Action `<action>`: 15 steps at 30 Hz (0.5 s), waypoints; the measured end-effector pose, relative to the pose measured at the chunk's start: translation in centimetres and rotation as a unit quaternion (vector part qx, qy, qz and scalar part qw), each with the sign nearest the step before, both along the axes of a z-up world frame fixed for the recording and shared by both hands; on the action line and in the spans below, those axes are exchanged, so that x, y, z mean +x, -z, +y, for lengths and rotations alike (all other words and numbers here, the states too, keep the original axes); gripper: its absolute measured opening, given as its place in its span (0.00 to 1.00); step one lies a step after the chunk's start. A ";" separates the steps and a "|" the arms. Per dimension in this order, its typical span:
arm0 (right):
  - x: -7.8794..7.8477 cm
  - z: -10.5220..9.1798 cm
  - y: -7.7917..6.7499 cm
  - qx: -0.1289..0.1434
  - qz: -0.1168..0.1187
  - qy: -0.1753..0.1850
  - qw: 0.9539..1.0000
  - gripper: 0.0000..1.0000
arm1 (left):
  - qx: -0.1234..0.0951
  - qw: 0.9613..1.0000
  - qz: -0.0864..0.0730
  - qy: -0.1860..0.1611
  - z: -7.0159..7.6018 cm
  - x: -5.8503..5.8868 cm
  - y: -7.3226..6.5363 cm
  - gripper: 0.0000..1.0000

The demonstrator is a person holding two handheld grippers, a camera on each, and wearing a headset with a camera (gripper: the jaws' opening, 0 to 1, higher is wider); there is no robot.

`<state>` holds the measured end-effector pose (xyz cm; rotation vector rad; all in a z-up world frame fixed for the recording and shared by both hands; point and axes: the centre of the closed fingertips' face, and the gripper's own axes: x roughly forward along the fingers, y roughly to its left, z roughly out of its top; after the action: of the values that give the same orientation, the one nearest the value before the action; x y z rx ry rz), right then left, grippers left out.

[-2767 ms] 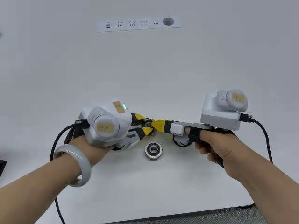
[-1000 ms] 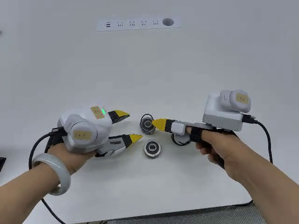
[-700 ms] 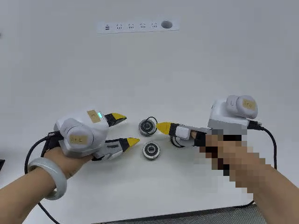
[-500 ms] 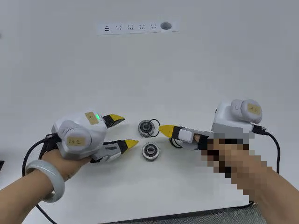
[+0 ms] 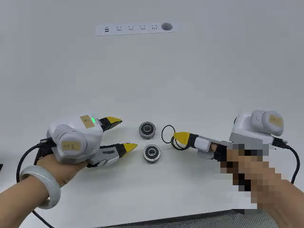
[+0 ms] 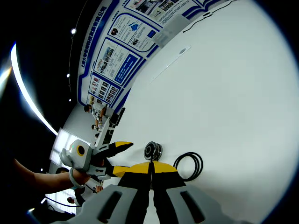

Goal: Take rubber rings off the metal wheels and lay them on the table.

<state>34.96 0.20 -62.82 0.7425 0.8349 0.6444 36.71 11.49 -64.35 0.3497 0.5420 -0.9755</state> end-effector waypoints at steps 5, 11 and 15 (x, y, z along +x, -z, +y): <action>-0.3 -0.5 0.2 -0.002 0.004 0.006 1.000 0.02 | 0.001 1.000 0.000 -0.005 0.3 -0.1 0.0 0.45; -0.6 -1.2 0.6 -0.006 0.011 0.016 1.000 0.02 | 0.002 1.000 0.002 -0.006 0.6 -0.3 0.1 0.45; -0.7 -1.5 1.0 -0.008 0.016 0.020 1.000 0.02 | 0.001 1.000 0.003 -0.008 0.7 -0.5 0.1 0.45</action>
<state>34.24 -1.31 -63.85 0.7544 0.8523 0.5898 36.25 12.17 -64.44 0.3441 0.5514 -0.9602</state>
